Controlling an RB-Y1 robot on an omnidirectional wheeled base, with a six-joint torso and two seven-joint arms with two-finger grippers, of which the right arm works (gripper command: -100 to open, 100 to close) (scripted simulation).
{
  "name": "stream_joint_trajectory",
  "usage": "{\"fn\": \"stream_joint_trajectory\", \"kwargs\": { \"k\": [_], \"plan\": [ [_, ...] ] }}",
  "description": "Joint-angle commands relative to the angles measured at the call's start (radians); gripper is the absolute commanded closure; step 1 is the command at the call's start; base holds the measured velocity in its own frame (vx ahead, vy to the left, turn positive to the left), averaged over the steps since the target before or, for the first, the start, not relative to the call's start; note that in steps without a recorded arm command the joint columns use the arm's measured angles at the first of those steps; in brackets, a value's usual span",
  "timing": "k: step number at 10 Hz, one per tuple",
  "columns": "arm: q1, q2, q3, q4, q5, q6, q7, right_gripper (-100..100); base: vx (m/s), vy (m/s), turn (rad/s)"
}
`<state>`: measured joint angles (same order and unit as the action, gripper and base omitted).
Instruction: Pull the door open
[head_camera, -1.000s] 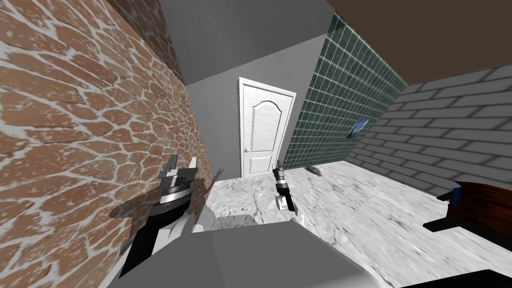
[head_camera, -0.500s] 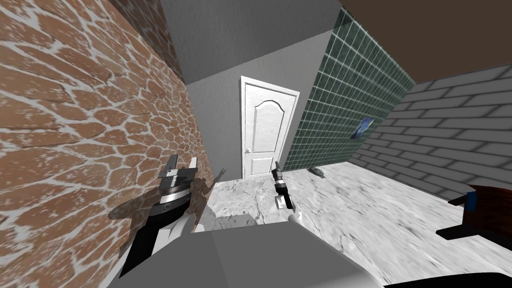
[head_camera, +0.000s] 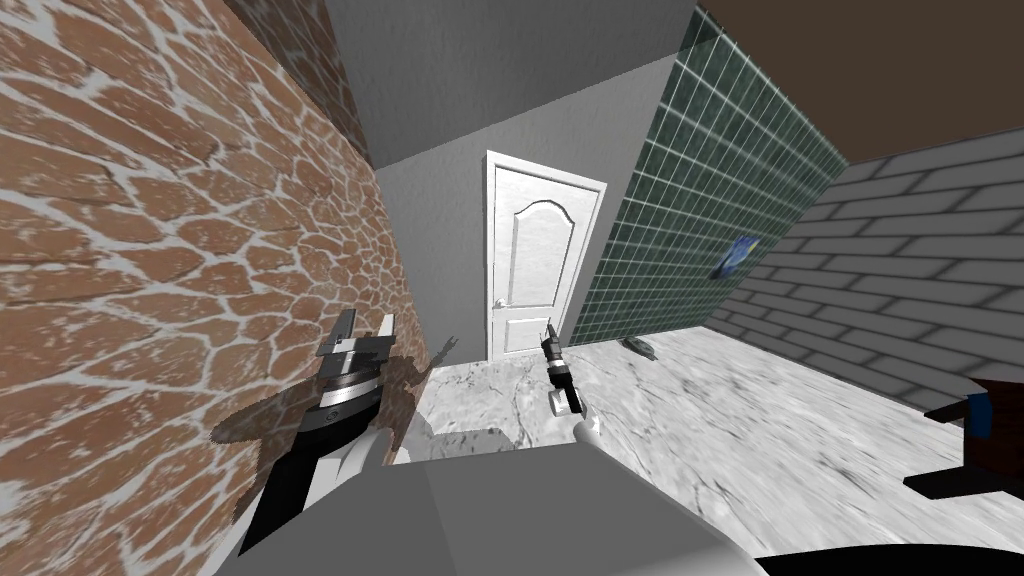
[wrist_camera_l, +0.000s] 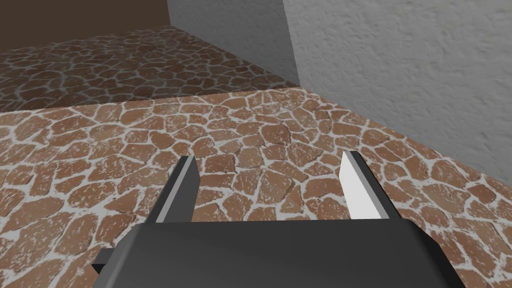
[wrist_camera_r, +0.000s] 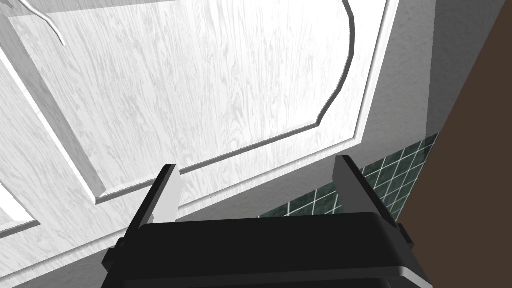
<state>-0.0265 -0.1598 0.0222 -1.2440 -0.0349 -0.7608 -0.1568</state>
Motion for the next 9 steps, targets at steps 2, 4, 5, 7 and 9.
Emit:
{"fn": "stream_joint_trajectory", "kwargs": {
  "k": [2, 4, 5, 7, 9],
  "plan": [
    [-0.025, -0.004, 0.003, 0.063, 0.0, -0.004, 0.002, -100, 0.095, 0.057, 0.016],
    [-0.059, -0.01, 0.005, 0.124, -0.001, -0.013, 0.003, -100, 0.078, 0.048, 0.023],
    [-0.059, -0.01, 0.005, 0.139, -0.001, -0.013, 0.003, -100, 0.064, 0.036, 0.008],
    [-0.076, -0.013, 0.007, 0.176, -0.002, -0.018, 0.003, -100, 0.054, 0.025, 0.013],
    [-0.093, -0.017, 0.008, 0.213, -0.003, -0.022, 0.004, -100, 0.047, 0.031, 0.013]
  ]
}}
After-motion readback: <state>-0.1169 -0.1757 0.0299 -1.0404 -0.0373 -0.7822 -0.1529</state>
